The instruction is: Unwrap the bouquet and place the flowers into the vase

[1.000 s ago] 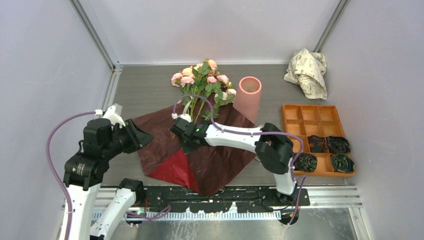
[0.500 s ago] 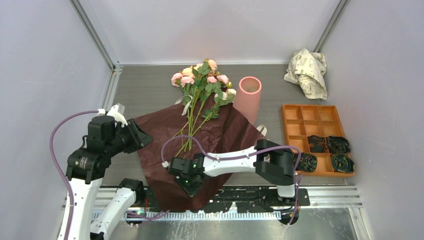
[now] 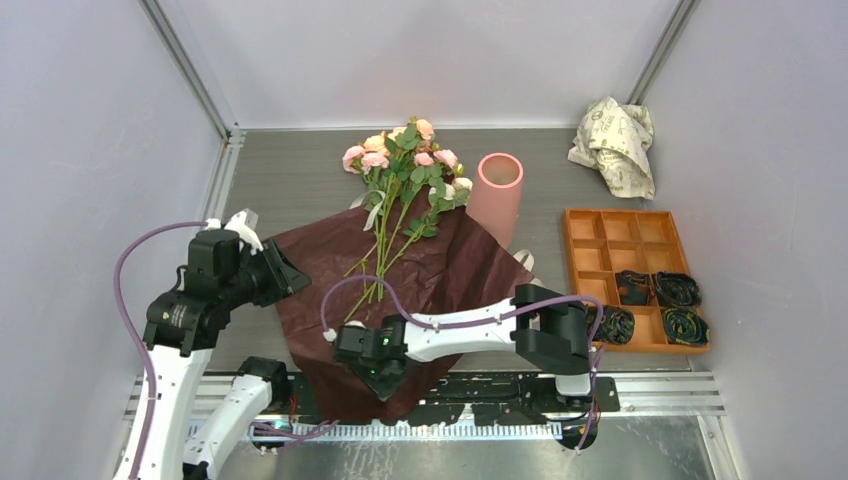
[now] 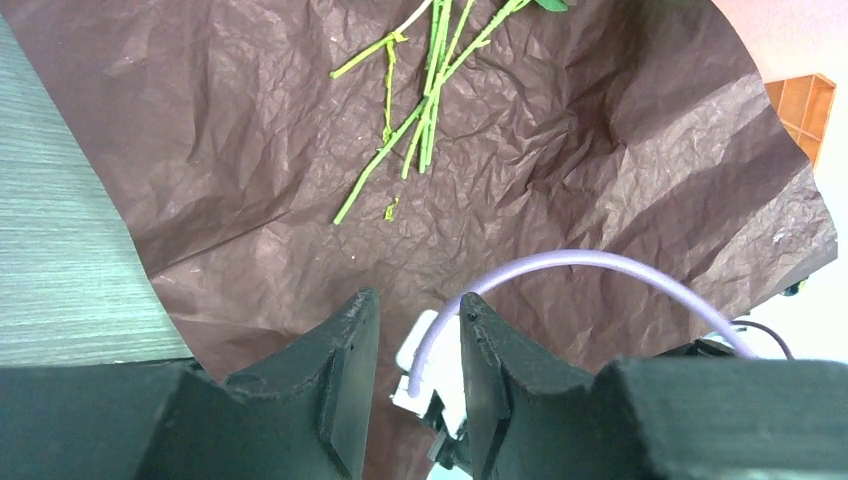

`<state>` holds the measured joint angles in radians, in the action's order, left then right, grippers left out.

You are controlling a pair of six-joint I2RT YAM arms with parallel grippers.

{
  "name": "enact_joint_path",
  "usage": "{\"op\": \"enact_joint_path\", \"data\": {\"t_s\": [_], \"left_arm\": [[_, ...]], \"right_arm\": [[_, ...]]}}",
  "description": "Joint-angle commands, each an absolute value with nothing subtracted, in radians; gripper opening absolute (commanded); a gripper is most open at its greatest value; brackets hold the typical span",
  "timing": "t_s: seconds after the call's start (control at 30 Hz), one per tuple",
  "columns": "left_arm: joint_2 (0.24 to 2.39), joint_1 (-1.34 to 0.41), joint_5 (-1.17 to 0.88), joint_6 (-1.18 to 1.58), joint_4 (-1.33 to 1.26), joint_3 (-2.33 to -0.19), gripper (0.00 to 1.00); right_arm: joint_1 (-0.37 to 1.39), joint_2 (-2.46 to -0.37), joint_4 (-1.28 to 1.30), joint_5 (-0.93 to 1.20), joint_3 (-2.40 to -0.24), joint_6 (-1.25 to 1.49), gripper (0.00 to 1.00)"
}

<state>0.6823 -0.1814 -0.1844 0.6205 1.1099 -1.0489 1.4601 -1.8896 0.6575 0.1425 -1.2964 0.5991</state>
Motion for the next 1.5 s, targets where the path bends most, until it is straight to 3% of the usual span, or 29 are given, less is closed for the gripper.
{"op": "enact_joint_path", "data": {"t_s": [0.0,0.23,0.4,0.43,0.5,0.53,0.73,1.0,1.07,1.27,1.47], "left_arm": [[0.701,-0.182,-0.205,0.607,1.057,-1.081,0.37],[0.790,-0.183,-0.234,0.613,1.002,-1.114,0.37],[0.938,-0.183,-0.258,0.615,0.943,-1.158,0.38],[0.972,-0.183,-0.261,0.615,0.923,-1.167,0.37],[1.039,-0.182,-0.282,0.616,0.884,-1.187,0.38],[1.077,-0.184,-0.296,0.617,0.862,-1.196,0.37],[1.280,-0.215,-0.266,0.631,0.782,-1.246,0.31],[1.230,-0.216,-0.098,0.591,0.842,-1.252,0.29],[1.208,-0.216,-0.090,0.588,0.851,-1.251,0.30],[1.177,-0.216,-0.132,0.598,0.850,-1.227,0.30],[1.183,-0.217,-0.128,0.590,0.846,-1.208,0.30]], "right_arm": [[1.454,-1.813,0.841,-0.140,-1.470,0.570,0.06],[1.374,-1.646,0.992,-0.373,-1.602,0.543,0.32],[1.272,-1.540,0.982,-0.466,-1.658,0.508,0.63],[1.242,-1.527,0.971,-0.466,-1.669,0.499,0.71],[1.179,-1.503,0.943,-0.437,-1.691,0.479,0.98],[1.147,-1.499,0.926,-0.413,-1.703,0.471,0.99],[0.982,-1.609,0.876,-0.278,-1.816,0.436,0.98],[0.795,-1.940,0.892,-0.025,-2.080,0.486,0.59],[0.769,-2.044,0.915,-0.015,-2.188,0.494,0.53],[0.692,-2.362,0.981,0.042,-2.517,0.528,0.51],[0.637,-2.469,0.869,0.072,-2.539,0.567,0.45]]}}
